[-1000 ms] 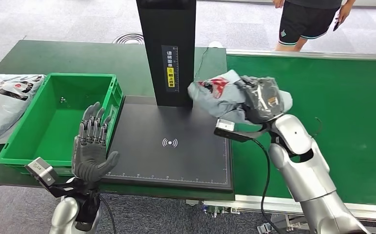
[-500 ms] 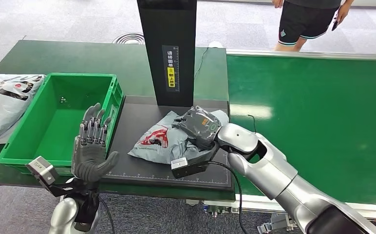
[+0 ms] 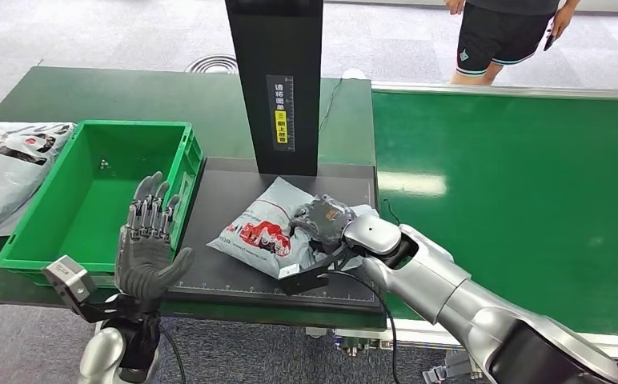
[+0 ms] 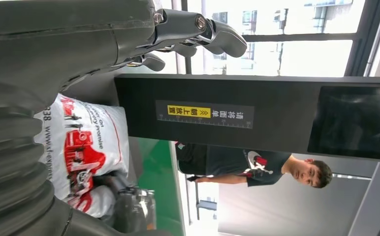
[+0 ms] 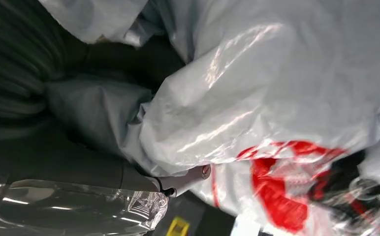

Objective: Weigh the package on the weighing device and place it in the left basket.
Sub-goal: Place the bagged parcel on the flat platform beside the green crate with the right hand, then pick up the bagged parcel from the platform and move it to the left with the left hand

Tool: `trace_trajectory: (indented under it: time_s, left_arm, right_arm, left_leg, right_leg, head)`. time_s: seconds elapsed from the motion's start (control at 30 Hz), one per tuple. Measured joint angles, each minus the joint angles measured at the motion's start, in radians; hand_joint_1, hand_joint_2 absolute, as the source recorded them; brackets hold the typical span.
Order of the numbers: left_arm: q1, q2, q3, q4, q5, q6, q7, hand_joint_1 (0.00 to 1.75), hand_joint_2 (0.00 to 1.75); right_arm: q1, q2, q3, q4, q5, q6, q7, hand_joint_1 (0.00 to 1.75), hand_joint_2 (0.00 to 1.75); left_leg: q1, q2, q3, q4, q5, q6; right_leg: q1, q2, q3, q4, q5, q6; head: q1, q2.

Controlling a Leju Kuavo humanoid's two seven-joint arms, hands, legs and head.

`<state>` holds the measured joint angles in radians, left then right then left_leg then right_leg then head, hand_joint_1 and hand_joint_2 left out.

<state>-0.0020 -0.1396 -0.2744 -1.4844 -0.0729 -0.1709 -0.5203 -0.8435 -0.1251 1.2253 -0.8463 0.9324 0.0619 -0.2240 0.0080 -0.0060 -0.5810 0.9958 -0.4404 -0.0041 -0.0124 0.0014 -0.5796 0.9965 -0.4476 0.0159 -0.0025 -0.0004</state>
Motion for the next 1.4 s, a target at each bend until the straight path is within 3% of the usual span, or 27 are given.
trace_trajectory:
  time_s: [0.23,0.43,0.73,0.97,1.4]
  left_arm:
    - [0.014,0.0,0.0,-0.016,-0.014,-0.002,-0.001,0.0,1.75]
    - [0.009,-0.002,0.0,-0.016,-0.023,-0.004,-0.001,0.0,1.75]
    - [0.006,-0.002,0.0,-0.016,-0.026,0.01,-0.001,0.0,1.75]
    - [0.015,-0.002,0.001,-0.021,-0.033,0.018,-0.001,0.0,1.75]
    - [0.018,-0.002,0.001,-0.027,-0.033,0.018,-0.001,0.0,1.75]
  right_arm:
    - [0.044,-0.025,-0.064,-0.06,0.008,-0.278,-0.011,0.0,0.0]
    - [0.094,-0.033,-0.179,-0.152,-0.062,-0.379,-0.051,0.0,0.0]
    - [0.149,-0.032,-0.311,-0.218,-0.231,-0.4,-0.087,0.0,0.0]
    - [0.222,-0.025,-0.41,-0.262,-0.333,-0.324,-0.07,0.0,0.0]
    - [0.254,-0.022,-0.461,-0.286,-0.345,-0.314,-0.066,0.0,0.0]
  left_leg:
    - [0.0,0.0,0.0,0.0,0.0,0.0]
    - [0.0,0.0,-0.001,0.0,0.0,0.0]
    - [0.0,0.0,-0.001,0.0,0.0,0.0]
    - [0.0,0.0,-0.002,0.0,0.0,0.0]
    - [0.0,0.0,-0.002,0.0,0.0,0.0]
  right_leg:
    - [0.0,0.0,0.0,0.0,0.0,0.0]
    - [0.0,0.0,-0.001,0.0,0.0,0.0]
    - [0.0,0.0,-0.001,0.0,0.0,0.0]
    - [0.0,0.0,-0.001,0.0,0.0,0.0]
    - [0.0,0.0,-0.001,0.0,0.0,0.0]
  head:
    - [0.0,0.0]
    - [0.0,0.0]
    - [0.0,0.0]
    - [0.0,0.0]
    - [0.0,0.0]
